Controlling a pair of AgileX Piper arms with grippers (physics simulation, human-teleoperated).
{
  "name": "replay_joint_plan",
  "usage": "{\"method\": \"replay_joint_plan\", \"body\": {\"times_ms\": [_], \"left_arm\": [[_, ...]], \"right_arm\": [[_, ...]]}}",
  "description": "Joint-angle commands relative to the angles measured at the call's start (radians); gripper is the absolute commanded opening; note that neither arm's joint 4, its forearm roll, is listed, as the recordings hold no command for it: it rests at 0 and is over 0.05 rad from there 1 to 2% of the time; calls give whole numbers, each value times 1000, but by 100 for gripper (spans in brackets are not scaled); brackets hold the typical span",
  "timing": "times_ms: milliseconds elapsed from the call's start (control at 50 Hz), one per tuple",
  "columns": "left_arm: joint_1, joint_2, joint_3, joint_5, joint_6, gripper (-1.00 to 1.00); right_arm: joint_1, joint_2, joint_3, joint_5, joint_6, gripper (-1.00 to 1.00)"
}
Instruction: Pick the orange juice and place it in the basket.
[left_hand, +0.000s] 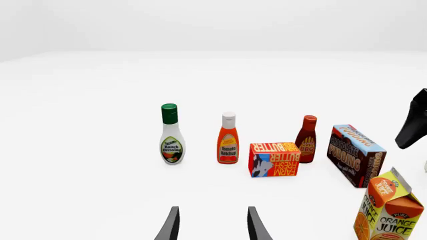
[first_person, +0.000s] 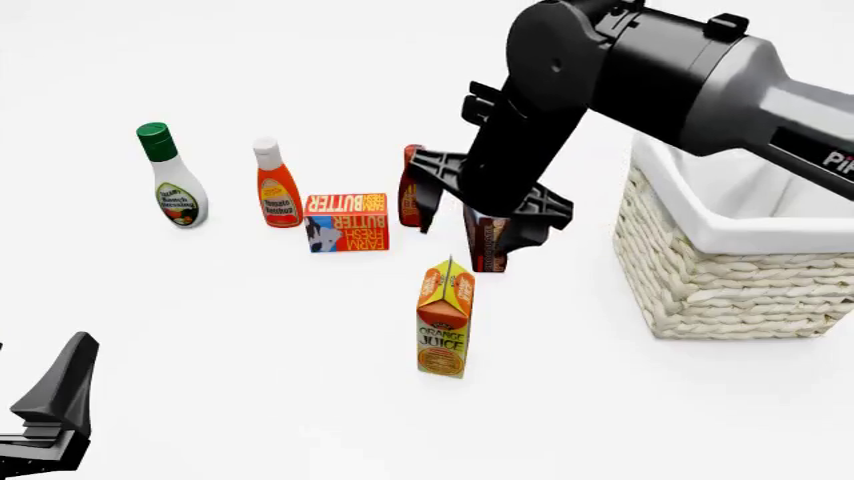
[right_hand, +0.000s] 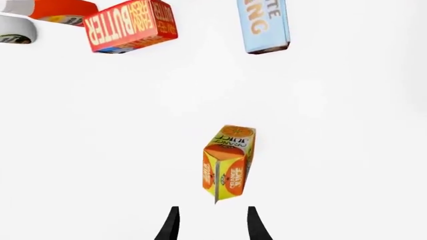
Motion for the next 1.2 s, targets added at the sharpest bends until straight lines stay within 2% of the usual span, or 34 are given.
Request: {"method": "replay_joint_plan", "body": {"times_ms": [20,460,1200], "left_arm": [[5,-1,1,-1,0,100],[5,-1,1,-1,0,100],[5,-1,1,-1,0,100]], "right_arm": [[-4,42,-17,9,-22,100],[-1,120,-65,9,-43,100],[1,160,-38,9,-58,100]]}}
